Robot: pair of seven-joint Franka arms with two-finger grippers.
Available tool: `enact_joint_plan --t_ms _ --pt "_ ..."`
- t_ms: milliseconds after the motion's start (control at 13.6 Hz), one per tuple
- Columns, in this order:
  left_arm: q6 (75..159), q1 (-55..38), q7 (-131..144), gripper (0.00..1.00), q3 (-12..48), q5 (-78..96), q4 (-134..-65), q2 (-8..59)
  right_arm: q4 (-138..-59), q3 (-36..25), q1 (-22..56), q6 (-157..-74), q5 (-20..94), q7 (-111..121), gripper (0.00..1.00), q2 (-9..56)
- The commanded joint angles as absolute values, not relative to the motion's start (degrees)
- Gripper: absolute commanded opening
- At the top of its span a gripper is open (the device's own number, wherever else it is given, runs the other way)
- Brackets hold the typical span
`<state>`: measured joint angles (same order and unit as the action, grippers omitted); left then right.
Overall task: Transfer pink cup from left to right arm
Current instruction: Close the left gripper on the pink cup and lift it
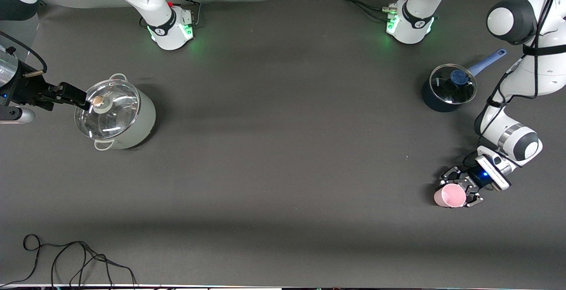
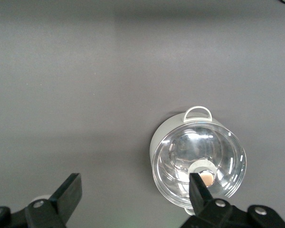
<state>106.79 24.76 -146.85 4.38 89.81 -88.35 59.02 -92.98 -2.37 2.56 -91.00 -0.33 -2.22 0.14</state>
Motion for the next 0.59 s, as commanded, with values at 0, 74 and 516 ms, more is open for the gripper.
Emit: enact_joint_plan --t_ms 0,74,516 --pt "108.0 24.2 -147.7 0.42 4.1 91.2 -88.9 58.4 -92.1 -2.7 3.1 -90.2 -0.4 -3.3 1.00 0.3" --pt "108.5 23.8 -147.3 0.42 4.2 91.3 -89.3 58.1 -92.1 -2.7 3.1 -90.2 -0.4 -3.3 1.00 0.3" --pt "123.6 24.1 -145.0 0.42 15.8 98.1 -106.2 42.1 -92.1 -2.7 3.1 -90.2 -0.4 -3.3 1.00 0.3"
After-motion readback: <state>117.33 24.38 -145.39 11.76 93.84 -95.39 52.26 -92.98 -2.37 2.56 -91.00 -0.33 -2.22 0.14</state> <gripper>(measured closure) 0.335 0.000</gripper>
